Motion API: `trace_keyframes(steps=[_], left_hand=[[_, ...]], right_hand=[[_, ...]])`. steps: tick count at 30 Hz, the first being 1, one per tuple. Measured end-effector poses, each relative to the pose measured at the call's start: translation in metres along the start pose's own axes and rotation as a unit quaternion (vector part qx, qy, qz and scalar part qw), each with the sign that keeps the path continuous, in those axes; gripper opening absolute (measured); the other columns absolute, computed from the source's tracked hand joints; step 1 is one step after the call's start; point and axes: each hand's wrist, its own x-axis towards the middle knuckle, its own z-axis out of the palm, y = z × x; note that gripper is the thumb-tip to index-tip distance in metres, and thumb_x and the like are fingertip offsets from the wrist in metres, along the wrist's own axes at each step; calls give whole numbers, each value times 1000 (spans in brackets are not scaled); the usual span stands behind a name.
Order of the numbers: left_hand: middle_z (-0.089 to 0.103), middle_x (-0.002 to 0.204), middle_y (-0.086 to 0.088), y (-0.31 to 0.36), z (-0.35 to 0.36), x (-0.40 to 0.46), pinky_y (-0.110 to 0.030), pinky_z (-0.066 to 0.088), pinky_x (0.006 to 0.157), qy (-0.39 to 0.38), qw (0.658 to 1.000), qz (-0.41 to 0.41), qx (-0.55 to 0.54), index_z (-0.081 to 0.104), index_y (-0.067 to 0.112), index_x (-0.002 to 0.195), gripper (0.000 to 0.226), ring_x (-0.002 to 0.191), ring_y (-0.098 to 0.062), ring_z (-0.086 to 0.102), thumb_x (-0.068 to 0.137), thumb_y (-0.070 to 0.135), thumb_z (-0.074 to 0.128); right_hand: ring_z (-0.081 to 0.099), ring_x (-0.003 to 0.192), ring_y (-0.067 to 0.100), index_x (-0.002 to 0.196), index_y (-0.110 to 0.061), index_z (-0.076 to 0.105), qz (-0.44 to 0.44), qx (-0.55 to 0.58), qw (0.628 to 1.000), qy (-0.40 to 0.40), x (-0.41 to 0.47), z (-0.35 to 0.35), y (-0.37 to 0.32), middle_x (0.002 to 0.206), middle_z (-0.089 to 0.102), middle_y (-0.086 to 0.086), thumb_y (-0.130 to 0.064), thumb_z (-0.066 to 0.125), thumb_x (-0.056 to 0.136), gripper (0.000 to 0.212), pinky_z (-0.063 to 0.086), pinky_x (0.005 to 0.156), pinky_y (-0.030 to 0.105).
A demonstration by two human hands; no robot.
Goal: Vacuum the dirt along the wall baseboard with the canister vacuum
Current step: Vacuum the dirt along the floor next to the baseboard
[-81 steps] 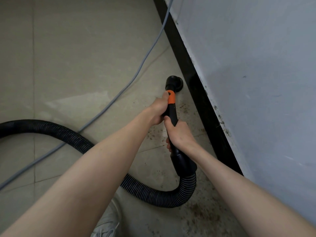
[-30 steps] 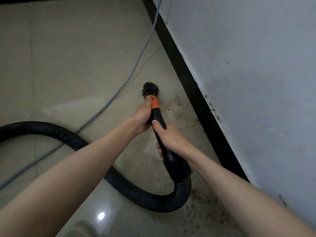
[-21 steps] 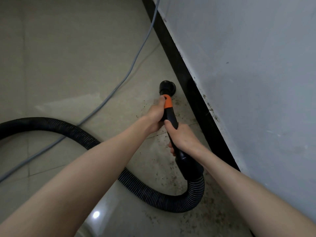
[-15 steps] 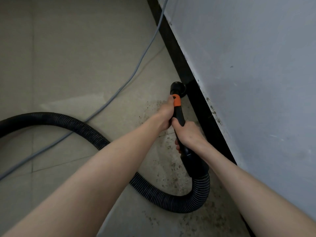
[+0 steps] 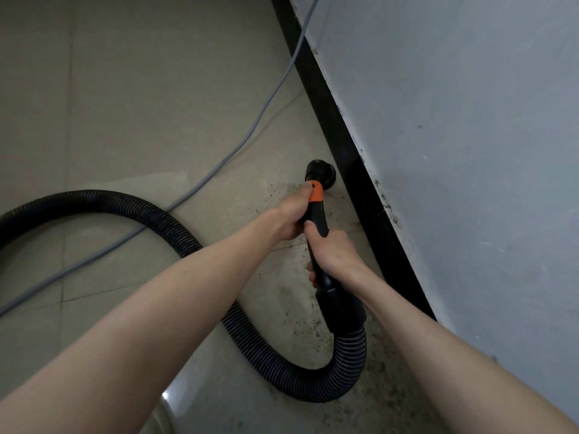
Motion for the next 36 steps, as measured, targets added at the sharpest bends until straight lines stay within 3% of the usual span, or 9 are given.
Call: trace_keyframes(steps=[9,15,17,20,23,25,28,32,36], left_hand=[[59,76,-6,-3,17,-14,-23,47,53,3,994,98,54,56,5,96,50,63,-16,58,97,51,37],[56,74,-7,-4,28,-27,-26,45,54,-31,992,83,90,54,7,89,48,62,-17,55,98,51,35],[55,74,-9,-7,30,-31,-28,45,56,-38,991,76,104,53,7,85,48,62,-19,54,98,50,35],[54,75,-9,-13,28,-39,-28,44,58,-55,986,75,141,53,8,83,45,63,-19,52,99,47,35],[52,74,-10,-21,24,-50,-27,43,58,-88,975,91,183,52,9,82,44,60,-17,51,100,44,33],[52,71,-8,-30,22,-59,-25,43,56,-116,967,93,206,51,11,80,43,58,-16,51,100,45,34],[55,77,-8,-45,23,-67,-29,43,66,-125,945,117,279,54,14,85,42,66,-18,53,99,48,34],[64,102,-1,-62,26,-73,-25,47,81,-116,907,177,364,59,21,114,39,93,-12,61,100,46,32],[66,113,-14,-63,21,-78,-40,47,93,-134,890,174,399,58,24,99,35,104,-26,62,98,48,33]], right_hand=[[60,40,13,83,-23,47,-61,-29,994,83,-23,-6,10,73,64,7,-54,43,95,34,43,37,21],[59,42,13,83,-22,44,-70,-20,993,95,-37,-8,15,69,62,4,-54,41,96,34,47,39,24],[60,42,13,84,-20,44,-58,8,996,62,-43,-11,17,67,62,4,-52,41,97,35,50,41,26],[68,61,18,82,-17,52,-43,-4,998,-56,-50,-26,21,72,66,6,-51,42,99,39,58,59,31],[69,64,12,89,-10,64,-19,18,986,-165,-52,-57,29,70,71,1,-44,45,100,40,53,57,22],[70,64,17,95,-2,64,2,87,991,-104,-46,-77,34,72,72,8,-36,44,102,40,55,56,23],[63,62,18,94,-5,61,14,126,991,48,-29,-89,42,79,68,11,-37,39,104,40,48,53,22],[59,62,15,87,-11,63,6,174,982,74,-15,-78,39,77,64,5,-46,51,97,39,41,57,26],[51,46,10,82,-13,58,24,227,968,99,-14,-66,38,64,55,1,-34,60,93,23,36,50,26]])
